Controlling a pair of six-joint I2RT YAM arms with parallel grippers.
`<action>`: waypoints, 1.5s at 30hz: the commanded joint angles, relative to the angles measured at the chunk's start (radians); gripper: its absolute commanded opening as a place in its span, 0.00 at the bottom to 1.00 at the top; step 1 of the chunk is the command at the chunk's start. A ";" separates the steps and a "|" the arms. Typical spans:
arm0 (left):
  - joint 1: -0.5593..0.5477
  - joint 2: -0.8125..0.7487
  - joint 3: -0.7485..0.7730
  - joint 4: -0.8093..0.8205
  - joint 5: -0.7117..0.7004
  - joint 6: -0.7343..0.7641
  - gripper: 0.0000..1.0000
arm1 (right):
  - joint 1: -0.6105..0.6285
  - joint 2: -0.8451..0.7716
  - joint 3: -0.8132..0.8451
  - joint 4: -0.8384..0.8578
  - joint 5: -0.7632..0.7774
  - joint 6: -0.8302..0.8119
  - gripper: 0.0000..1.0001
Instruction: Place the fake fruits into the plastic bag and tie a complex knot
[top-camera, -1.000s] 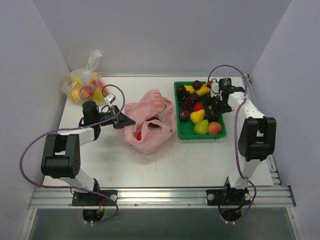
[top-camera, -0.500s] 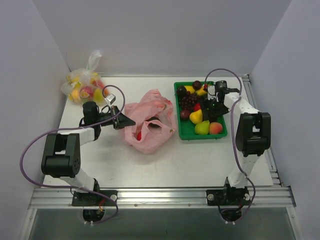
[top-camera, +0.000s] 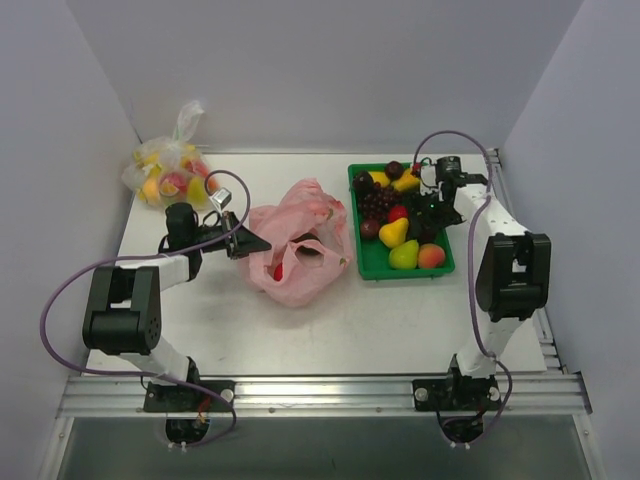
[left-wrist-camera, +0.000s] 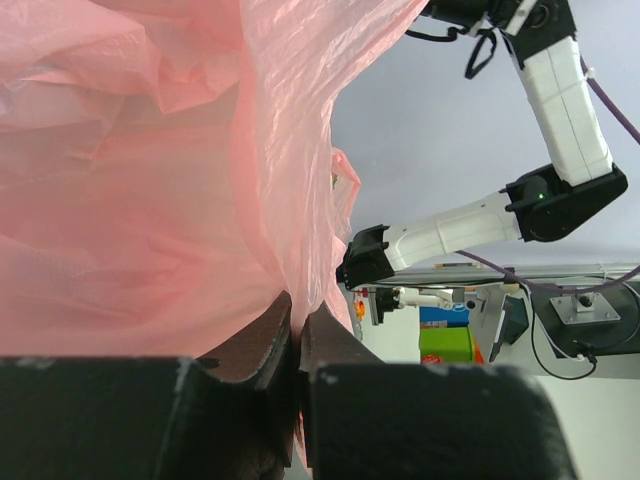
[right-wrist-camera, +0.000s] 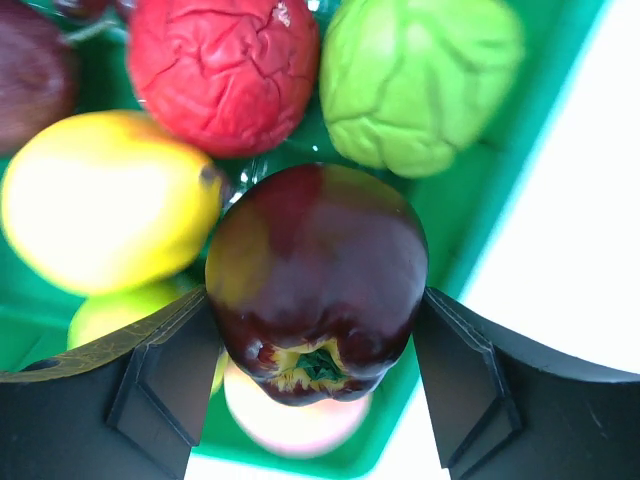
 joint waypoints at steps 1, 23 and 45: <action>0.004 0.003 0.035 0.050 0.020 0.020 0.10 | -0.019 -0.161 0.058 -0.066 -0.029 -0.025 0.50; 0.004 -0.004 0.032 0.048 0.025 0.014 0.10 | 0.486 -0.043 0.250 0.030 -0.203 0.105 0.47; 0.005 0.018 0.055 0.047 0.028 0.003 0.11 | 0.439 -0.167 0.115 -0.027 -0.241 0.097 0.97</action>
